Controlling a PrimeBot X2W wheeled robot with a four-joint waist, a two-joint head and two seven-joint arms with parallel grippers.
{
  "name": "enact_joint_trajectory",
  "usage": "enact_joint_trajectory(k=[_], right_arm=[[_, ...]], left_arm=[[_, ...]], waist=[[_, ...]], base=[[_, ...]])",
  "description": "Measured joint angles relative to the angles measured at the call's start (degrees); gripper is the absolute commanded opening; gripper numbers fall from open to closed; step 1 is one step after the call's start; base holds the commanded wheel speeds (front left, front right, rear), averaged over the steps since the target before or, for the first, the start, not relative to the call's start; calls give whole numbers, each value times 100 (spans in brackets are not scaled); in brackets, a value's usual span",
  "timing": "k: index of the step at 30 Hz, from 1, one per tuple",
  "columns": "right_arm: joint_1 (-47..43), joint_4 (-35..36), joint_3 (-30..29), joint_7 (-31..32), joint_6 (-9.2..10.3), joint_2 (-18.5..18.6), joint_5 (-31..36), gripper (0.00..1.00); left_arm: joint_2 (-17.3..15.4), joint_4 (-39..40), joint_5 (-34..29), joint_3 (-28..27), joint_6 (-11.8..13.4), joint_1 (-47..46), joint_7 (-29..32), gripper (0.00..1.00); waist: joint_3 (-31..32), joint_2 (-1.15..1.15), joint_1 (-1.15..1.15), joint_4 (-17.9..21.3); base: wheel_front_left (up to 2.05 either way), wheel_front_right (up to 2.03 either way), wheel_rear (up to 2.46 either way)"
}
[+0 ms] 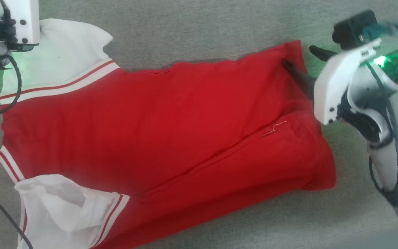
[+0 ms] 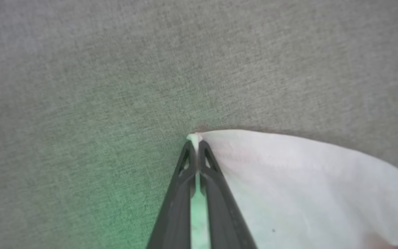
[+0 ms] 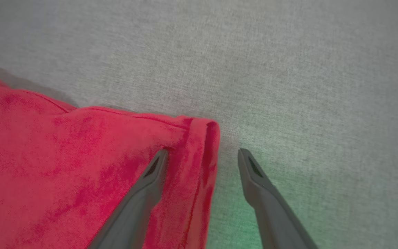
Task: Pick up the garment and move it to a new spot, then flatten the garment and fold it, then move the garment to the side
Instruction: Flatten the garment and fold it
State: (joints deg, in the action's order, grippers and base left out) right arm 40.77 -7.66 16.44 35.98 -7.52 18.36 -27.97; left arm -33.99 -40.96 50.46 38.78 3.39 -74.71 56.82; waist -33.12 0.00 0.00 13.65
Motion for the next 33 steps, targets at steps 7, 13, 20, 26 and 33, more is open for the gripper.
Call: enact_joint_trajectory(k=[7, 13, 20, 26, 33], right_arm=[[833, -628, 777, 953, 4, 234, -463, 60], [1141, -938, 1117, 961, -3, 485, -662, 0], [983, -1018, 1102, 554, -2, 887, -665, 0], [718, -881, 880, 366, -2, 1044, -490, 0], [49, -307, 516, 465, -2, 1183, -420, 0]], left_arm=[[101, -20, 0, 47, -54, -60, -99, 0], [249, -80, -8, 70, -225, -41, -519, 0], [439, -104, 62, 123, -326, 60, -539, 0], [423, 138, 130, 124, -238, 67, -404, 0], [291, 958, 245, 182, -4, 492, -102, 0]], waist=[[-30, 0, 0, -115], [30, 0, 0, -268], [360, 0, 0, -543], [717, 0, 0, -784], [1245, 0, 0, -1135]], base=[[0, 0, 0], [0, 0, 0], [0, 0, 0], [0, 0, 0], [0, 0, 0]])
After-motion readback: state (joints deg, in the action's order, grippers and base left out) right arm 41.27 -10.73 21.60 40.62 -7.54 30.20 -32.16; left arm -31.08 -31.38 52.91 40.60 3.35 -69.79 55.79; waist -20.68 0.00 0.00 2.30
